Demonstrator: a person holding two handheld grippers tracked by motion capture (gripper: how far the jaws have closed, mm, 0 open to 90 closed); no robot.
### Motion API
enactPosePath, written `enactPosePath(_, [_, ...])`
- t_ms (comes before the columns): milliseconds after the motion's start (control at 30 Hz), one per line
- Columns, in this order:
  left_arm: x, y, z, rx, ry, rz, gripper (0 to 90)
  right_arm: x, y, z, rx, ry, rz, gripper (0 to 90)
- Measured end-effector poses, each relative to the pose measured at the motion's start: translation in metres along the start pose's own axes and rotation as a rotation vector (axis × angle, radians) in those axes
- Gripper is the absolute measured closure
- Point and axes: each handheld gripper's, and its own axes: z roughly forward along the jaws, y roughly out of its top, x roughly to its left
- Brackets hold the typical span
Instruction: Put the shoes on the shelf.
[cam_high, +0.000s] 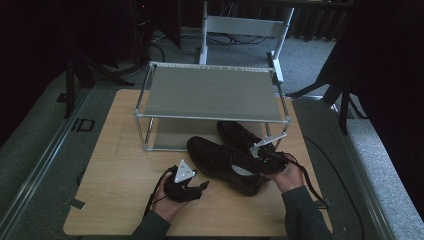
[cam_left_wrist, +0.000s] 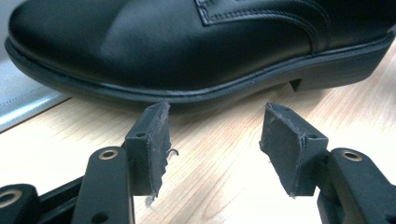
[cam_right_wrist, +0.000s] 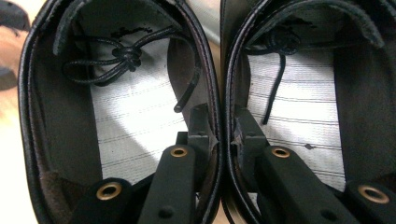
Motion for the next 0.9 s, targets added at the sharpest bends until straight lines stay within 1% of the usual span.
enactPosePath(167, [0.003, 0.0, 0.0, 0.0, 0.016, -0.006, 44.4, -0.002, 0.008, 0.004, -0.01, -0.01, 0.017, 80.3])
enactPosePath(333, [0.005, 0.001, 0.002, 0.015, 0.034, -0.013, 47.7, -0.002, 0.015, 0.009, -0.02, -0.02, 0.031, 80.3])
enactPosePath(433, [0.006, 0.003, 0.003, 0.02, 0.037, -0.011, 52.8, -0.002, 0.017, 0.011, -0.025, -0.014, 0.043, 80.3])
enactPosePath(500, [0.009, 0.005, 0.005, 0.027, 0.045, -0.022, 57.5, -0.001, 0.02, 0.013, -0.024, -0.006, 0.053, 80.2])
enactPosePath(667, [0.014, 0.011, 0.007, 0.022, 0.095, -0.035, 70.1, 0.0, 0.023, 0.014, -0.025, -0.018, 0.056, 80.2])
enactPosePath(733, [0.016, 0.013, 0.007, 0.009, 0.133, -0.04, 82.1, 0.0, 0.024, 0.015, -0.028, -0.029, 0.062, 80.2])
enactPosePath(767, [0.018, 0.013, 0.007, 0.001, 0.151, -0.053, 89.6, 0.001, 0.025, 0.015, -0.03, -0.035, 0.064, 80.2])
enactPosePath(833, [0.02, 0.015, 0.009, -0.005, 0.183, -0.067, 90.0, 0.001, 0.026, 0.017, -0.037, -0.042, 0.074, 80.2])
enactPosePath(900, [0.021, 0.016, 0.012, 0.008, 0.204, -0.068, 90.0, 0.001, 0.028, 0.018, -0.043, -0.045, 0.09, 80.2])
